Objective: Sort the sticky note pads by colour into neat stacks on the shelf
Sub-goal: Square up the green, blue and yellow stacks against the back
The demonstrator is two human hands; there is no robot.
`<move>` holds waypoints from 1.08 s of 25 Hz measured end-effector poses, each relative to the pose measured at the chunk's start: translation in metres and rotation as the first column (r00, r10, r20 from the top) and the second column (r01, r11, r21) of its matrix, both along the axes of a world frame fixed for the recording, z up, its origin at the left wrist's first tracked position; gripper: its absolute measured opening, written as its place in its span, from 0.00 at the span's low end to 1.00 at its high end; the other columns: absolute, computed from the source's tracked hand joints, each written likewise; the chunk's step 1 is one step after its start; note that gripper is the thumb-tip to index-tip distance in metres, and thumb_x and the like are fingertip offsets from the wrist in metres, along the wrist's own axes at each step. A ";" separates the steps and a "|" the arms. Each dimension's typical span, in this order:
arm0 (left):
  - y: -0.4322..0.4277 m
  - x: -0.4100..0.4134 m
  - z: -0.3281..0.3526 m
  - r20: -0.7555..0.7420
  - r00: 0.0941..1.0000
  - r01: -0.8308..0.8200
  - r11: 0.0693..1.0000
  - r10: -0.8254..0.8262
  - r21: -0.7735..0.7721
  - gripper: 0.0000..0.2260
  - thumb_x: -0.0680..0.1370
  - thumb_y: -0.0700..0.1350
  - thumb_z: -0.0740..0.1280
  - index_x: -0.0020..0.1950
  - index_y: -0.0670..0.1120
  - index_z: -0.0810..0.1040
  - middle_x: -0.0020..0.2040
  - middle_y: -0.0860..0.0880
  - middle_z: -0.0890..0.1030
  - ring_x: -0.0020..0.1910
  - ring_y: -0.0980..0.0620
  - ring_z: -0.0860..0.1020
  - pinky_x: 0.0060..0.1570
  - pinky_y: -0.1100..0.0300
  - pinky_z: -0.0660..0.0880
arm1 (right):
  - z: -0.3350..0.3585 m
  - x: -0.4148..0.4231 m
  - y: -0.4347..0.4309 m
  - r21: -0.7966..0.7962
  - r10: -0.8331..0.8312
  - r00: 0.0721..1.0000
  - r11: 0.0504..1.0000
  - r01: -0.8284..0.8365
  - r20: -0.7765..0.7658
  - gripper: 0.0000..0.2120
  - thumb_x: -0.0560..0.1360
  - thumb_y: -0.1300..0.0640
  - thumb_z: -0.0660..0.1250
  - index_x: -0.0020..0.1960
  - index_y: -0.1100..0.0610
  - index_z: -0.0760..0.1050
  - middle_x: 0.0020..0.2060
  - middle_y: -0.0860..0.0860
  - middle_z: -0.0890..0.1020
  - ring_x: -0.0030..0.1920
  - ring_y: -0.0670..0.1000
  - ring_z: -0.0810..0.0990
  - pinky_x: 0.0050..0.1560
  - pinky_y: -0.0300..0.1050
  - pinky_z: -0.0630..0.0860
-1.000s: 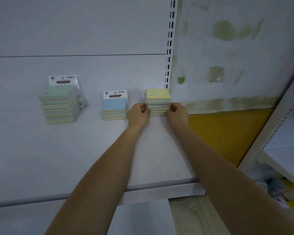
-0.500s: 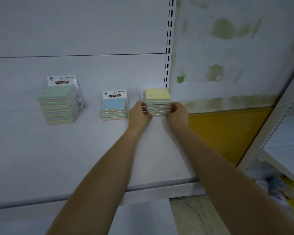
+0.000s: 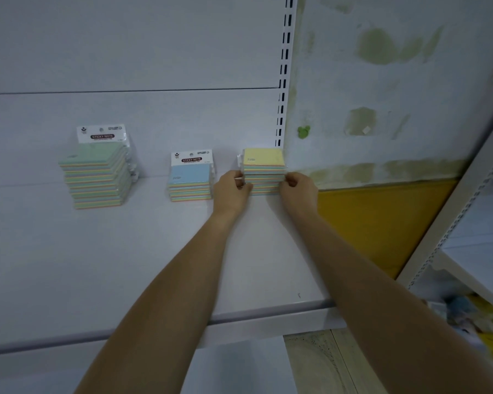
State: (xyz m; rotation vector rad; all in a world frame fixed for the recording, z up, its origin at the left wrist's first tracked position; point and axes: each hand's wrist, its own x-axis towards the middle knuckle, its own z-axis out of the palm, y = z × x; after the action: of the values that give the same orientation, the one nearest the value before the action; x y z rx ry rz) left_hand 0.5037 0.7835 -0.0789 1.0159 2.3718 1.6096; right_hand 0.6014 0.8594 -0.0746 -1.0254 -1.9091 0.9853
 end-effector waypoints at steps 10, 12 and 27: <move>0.001 -0.001 -0.002 0.004 1.000 -0.005 0.999 0.005 0.034 0.16 0.74 0.36 0.66 0.62 0.36 0.73 0.60 0.38 0.78 0.58 0.43 0.78 0.58 0.59 0.71 | 0.000 -0.002 0.000 -0.003 -0.002 1.000 1.000 0.002 0.022 0.14 0.78 0.62 0.56 0.61 0.63 0.74 0.58 0.59 0.79 0.53 0.54 0.77 0.44 0.38 0.72; 0.001 0.001 -0.001 -0.021 0.999 -0.027 0.997 0.029 0.067 0.19 0.74 0.39 0.66 0.64 0.37 0.71 0.62 0.40 0.77 0.57 0.44 0.78 0.55 0.59 0.71 | 0.000 -0.002 -0.004 0.001 -0.002 0.999 1.000 0.002 -0.054 0.16 0.78 0.60 0.57 0.65 0.61 0.70 0.62 0.57 0.77 0.60 0.53 0.76 0.54 0.41 0.70; 0.004 -0.002 0.002 -0.040 0.997 -0.050 0.973 0.061 0.226 0.16 0.76 0.42 0.65 0.63 0.40 0.73 0.56 0.42 0.79 0.49 0.51 0.78 0.47 0.67 0.71 | 0.001 -0.003 -0.004 0.003 0.020 0.981 1.000 -0.020 -0.191 0.19 0.79 0.58 0.56 0.69 0.56 0.65 0.62 0.56 0.75 0.61 0.52 0.74 0.57 0.44 0.71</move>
State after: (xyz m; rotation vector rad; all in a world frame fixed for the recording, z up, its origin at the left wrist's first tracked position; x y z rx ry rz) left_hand 0.5020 0.7873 -0.0767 1.0427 2.3057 1.9313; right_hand 0.5979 0.8555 -0.0731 -0.8797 -1.7647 1.0550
